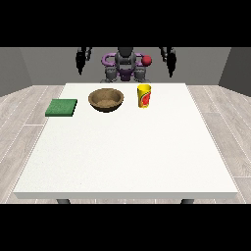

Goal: Pick the cup and pour the ball into the bowl, then pick the bowl and place it on the pad

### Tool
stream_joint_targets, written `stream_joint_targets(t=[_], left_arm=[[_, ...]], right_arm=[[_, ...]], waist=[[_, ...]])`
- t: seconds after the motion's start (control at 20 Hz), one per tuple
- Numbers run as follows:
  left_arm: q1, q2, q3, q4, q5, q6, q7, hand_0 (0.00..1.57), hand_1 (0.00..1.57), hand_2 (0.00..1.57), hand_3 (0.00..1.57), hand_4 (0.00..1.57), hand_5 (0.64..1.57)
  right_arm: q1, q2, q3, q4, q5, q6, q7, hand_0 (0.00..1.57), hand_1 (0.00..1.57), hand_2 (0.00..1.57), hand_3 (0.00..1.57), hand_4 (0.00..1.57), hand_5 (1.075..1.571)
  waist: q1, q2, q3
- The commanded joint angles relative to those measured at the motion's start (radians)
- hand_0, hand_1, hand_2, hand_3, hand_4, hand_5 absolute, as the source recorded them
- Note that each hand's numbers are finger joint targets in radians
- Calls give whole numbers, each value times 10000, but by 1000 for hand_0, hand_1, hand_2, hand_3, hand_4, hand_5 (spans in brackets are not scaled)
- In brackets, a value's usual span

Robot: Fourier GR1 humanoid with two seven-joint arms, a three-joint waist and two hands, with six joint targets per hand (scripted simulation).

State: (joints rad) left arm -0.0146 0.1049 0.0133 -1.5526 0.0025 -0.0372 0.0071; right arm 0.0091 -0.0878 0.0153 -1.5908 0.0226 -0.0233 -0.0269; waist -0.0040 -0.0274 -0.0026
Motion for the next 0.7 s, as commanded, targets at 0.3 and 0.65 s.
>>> stream_joint_targets(t=[0.3, 0.65], left_arm=[[-1185, -630, 444, -1454, 1041, 714, 2130, 0, 0, 0, 0, 0, 1557], [-437, 63, 1240, -1949, 1434, 140, 889, 0, 0, 0, 0, 0, 1547]], right_arm=[[157, -1150, -1264, -743, -1980, 1484, 1266, 0, 0, 0, 0, 0, 1569], [233, -1870, -2568, -790, -3198, 2568, 938, 0, 0, 0, 0, 0, 1570]], waist=[[-407, -2178, 50], [-97, -915, 26]])
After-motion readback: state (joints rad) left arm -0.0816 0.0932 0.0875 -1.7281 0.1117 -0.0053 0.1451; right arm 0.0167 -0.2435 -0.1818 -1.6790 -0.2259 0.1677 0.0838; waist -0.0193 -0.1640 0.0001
